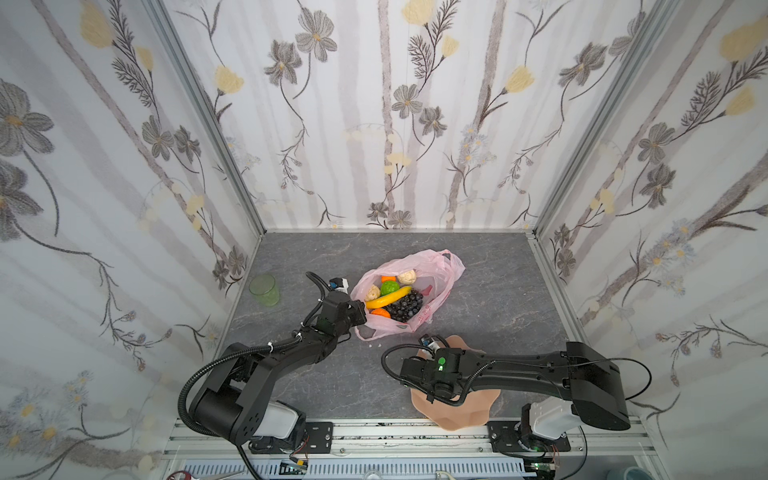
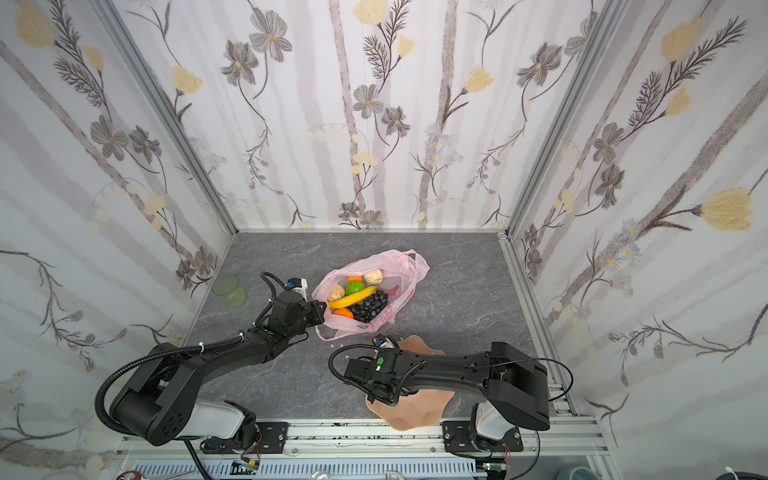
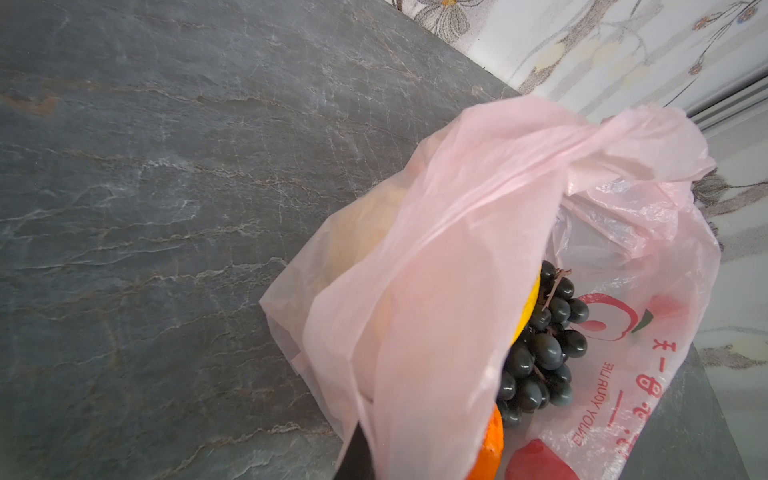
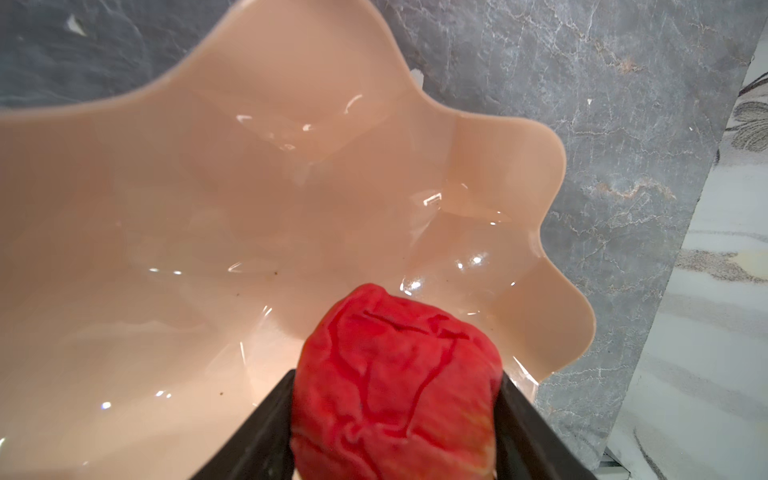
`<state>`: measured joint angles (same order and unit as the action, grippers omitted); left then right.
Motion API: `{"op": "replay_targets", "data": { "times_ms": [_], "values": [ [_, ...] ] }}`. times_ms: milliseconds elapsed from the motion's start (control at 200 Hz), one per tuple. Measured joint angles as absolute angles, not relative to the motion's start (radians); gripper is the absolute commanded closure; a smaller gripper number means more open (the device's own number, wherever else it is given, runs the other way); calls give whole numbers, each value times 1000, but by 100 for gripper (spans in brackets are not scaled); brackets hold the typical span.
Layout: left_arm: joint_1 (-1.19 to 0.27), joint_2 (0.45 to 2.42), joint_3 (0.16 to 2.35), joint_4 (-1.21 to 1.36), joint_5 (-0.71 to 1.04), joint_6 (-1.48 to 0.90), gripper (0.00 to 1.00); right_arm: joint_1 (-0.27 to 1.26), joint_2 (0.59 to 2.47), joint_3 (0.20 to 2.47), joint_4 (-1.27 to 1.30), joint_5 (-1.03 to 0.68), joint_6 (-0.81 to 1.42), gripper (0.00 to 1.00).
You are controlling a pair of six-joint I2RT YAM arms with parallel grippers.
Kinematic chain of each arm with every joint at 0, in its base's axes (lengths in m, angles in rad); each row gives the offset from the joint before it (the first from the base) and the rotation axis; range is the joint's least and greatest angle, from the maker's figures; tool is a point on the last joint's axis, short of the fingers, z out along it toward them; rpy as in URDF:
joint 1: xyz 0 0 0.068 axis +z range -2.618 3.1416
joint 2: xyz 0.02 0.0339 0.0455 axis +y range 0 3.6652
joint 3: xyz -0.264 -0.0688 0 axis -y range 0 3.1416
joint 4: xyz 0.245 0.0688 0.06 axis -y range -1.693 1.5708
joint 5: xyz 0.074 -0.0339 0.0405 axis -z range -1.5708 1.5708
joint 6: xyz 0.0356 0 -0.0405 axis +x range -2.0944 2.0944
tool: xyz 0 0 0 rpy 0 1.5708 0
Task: Take the fake fruits out of the plastic bag
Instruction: 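Carry the red apple with the right gripper over the peach bowl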
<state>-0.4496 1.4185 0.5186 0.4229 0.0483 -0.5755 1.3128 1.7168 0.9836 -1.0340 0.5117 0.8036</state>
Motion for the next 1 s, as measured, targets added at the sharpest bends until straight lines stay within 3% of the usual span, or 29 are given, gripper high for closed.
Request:
{"op": "replay_targets", "data": {
  "times_ms": [649,999],
  "values": [
    [-449,1421,519,423,45,-575,88,1330,1842,968,-1031,588,833,33],
    [-449,1423,519,423,45,-575,88,1364,1882,994,-1041,609,837,26]
  ]
}}
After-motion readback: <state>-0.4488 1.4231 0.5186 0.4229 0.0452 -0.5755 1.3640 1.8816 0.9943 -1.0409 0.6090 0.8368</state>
